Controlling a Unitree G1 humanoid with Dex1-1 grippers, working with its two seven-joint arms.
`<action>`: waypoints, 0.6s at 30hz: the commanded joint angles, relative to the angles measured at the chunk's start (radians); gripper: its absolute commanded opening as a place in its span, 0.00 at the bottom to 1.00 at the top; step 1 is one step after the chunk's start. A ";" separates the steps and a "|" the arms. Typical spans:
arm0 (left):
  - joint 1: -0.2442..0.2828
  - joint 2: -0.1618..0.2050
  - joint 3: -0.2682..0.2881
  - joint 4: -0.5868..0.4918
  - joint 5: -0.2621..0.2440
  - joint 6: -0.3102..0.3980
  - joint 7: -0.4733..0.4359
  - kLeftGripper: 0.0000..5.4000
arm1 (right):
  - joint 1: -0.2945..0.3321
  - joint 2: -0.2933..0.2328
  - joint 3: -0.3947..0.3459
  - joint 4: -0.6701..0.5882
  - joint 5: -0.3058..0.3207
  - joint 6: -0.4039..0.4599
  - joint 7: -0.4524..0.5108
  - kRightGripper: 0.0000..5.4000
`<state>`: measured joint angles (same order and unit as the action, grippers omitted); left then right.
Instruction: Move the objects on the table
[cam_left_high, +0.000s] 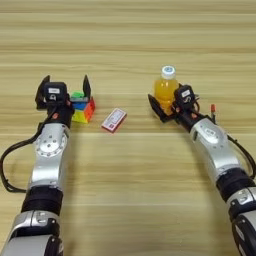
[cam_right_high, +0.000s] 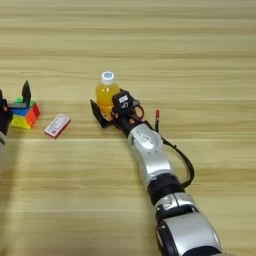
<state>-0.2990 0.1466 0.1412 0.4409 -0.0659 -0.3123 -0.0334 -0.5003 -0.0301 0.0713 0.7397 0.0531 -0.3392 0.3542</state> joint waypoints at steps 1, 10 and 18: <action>0.006 0.002 -0.004 -0.011 0.009 0.013 -0.001 1.00 | -0.018 0.004 -0.006 0.013 -0.007 -0.010 -0.006 0.75; 0.003 0.000 -0.005 -0.007 0.010 0.013 0.002 1.00 | -0.021 0.008 -0.015 0.012 -0.005 -0.016 -0.005 0.63; 0.001 -0.001 -0.005 -0.003 0.011 0.012 0.002 1.00 | -0.016 0.004 -0.023 -0.027 0.000 -0.014 -0.007 0.63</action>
<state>-0.2990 0.1450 0.1407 0.4408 -0.0657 -0.3124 -0.0318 -0.5028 -0.0244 0.0612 0.7442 0.0457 -0.3465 0.3542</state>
